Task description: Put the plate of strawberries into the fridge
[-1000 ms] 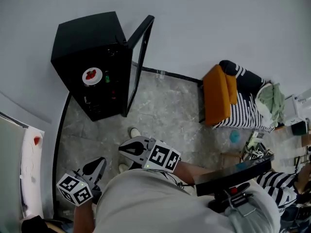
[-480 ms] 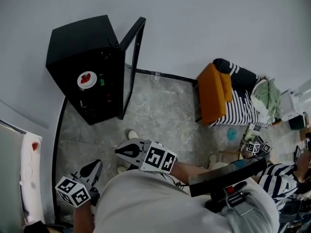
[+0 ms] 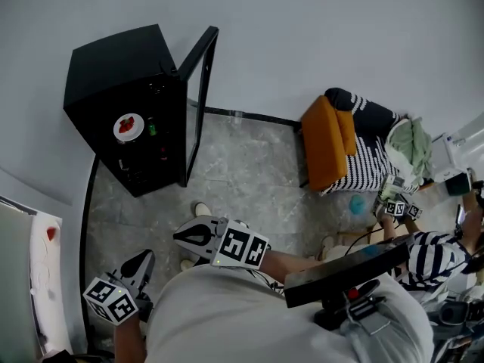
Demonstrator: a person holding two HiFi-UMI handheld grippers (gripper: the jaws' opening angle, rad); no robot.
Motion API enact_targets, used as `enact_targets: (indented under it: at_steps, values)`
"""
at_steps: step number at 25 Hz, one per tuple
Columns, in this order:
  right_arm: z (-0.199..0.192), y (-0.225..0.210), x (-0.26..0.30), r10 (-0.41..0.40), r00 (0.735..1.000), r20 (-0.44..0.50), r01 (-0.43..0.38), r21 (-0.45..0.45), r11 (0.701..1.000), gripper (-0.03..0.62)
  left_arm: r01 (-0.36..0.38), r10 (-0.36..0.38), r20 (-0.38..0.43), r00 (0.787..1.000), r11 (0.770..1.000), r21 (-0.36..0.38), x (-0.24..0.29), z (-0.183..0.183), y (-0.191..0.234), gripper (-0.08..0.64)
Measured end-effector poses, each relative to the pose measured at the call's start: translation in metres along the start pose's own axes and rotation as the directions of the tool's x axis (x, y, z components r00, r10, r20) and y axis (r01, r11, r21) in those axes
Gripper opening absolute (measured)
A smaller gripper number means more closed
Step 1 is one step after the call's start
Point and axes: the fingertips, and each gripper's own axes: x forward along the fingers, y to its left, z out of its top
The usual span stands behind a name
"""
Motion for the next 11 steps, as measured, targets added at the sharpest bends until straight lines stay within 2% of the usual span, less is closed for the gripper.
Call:
enact_targets:
  at_steps: [11]
  values:
    - [0.0023, -0.0095, 0.0079, 0.014, 1.000, -0.009, -0.014, 0.003, 1.000, 0.017, -0.011, 0.011, -0.016, 1.000, 1.000, -0.014, 0.0057, 0.0025, 0.0078, 0.012]
